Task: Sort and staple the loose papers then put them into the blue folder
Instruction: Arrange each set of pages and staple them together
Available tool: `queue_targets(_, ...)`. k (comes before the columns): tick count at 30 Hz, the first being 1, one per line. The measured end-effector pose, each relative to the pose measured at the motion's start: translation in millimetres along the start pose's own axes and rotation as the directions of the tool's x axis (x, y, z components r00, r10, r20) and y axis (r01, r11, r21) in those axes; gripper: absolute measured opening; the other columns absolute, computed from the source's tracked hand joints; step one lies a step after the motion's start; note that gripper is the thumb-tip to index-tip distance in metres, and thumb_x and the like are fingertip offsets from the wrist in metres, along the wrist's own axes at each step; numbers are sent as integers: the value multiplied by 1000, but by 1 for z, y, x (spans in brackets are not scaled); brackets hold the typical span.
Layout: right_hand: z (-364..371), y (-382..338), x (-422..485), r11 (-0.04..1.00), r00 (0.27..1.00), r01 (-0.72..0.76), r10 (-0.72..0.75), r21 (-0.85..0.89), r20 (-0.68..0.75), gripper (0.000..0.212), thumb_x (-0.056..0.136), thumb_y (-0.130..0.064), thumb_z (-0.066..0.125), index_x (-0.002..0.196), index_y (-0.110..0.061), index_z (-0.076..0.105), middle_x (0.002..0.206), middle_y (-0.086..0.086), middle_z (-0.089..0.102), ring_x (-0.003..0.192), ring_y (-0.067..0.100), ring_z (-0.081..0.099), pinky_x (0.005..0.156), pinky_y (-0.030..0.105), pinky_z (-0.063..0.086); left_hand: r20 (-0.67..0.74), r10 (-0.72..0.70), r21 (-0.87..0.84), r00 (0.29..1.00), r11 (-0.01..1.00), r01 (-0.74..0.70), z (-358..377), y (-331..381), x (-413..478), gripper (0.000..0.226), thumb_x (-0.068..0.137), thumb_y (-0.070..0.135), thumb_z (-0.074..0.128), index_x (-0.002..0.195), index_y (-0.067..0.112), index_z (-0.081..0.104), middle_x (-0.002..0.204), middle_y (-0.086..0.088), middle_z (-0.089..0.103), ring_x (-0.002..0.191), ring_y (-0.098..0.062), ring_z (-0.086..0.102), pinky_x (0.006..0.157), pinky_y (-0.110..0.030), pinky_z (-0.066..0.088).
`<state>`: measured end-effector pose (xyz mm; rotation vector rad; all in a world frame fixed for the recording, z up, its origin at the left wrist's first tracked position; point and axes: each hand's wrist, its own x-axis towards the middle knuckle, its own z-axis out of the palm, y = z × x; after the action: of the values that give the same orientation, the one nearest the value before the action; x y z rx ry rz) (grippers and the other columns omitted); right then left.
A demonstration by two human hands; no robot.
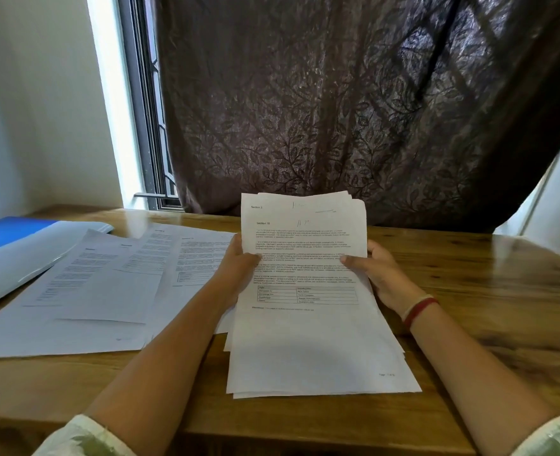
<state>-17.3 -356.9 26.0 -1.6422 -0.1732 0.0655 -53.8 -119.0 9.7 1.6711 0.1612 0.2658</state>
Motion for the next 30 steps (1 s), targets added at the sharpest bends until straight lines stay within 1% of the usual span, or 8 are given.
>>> queue_targets(6,13,-4,-8,999,998,52,-53,13,43,31,93,-1,57,96,-31,51,109,1,62,100,22,62,80,36,55,-33,50,-57,998,997,-52,1,1,-5,35,96,11,46,126,29,48,112,6,66,100,-19,65,64,-30,51)
queue_targets(11,14,-9,-7,997,995,77,-75,-31,62,39,94,8,47,101,-30,49,116,5,60,110,24,58,90,42,53,-49,-5,-99,999,995,0,2,2,-4,40,93,9,50,129,25,46,117,4,63,99,-18,62,68,-34,50)
queue_targets(14,13,-9,-5,995,995,92,-94,32,43,37,95,6,47,103,-30,51,119,7,61,111,27,60,92,48,53,-36,-36,-62,999,998,33,1,5,-3,42,91,8,56,128,25,47,114,6,63,95,-17,61,65,-32,49)
queue_targets(18,12,-9,-4,985,995,101,-103,141,9,37,95,9,45,105,-25,54,117,9,62,110,28,61,93,48,52,-39,-102,17,994,995,103,-2,5,1,44,93,6,60,132,21,47,123,1,60,103,-22,58,83,-44,51)
queue_targets(21,9,-8,-4,983,995,103,-102,154,-14,27,95,4,49,110,-17,56,116,12,65,106,28,63,89,45,54,-34,-115,9,993,993,115,-1,5,0,41,96,8,55,133,22,46,129,-2,59,107,-25,58,86,-48,52)
queue_targets(24,5,-10,-6,994,997,76,-74,79,-23,17,96,-6,55,110,-14,60,113,12,68,100,28,67,83,42,57,-60,-96,46,994,994,99,2,6,-1,35,99,11,49,132,23,45,130,-2,57,105,-23,56,78,-44,50)
queue_targets(27,4,-9,-6,996,998,62,-62,59,-5,17,94,-7,58,111,-11,60,112,13,69,100,30,67,87,46,55,-112,-80,71,991,994,88,2,6,-2,32,101,11,45,131,23,45,124,0,56,96,-20,56,71,-37,49)
queue_targets(30,7,-7,-6,996,998,69,-68,48,-13,20,90,-9,65,109,-14,60,110,10,70,96,26,69,82,41,58,-131,-70,34,989,997,75,1,7,-2,33,102,7,42,132,20,45,116,2,57,78,-10,55,51,-25,45)
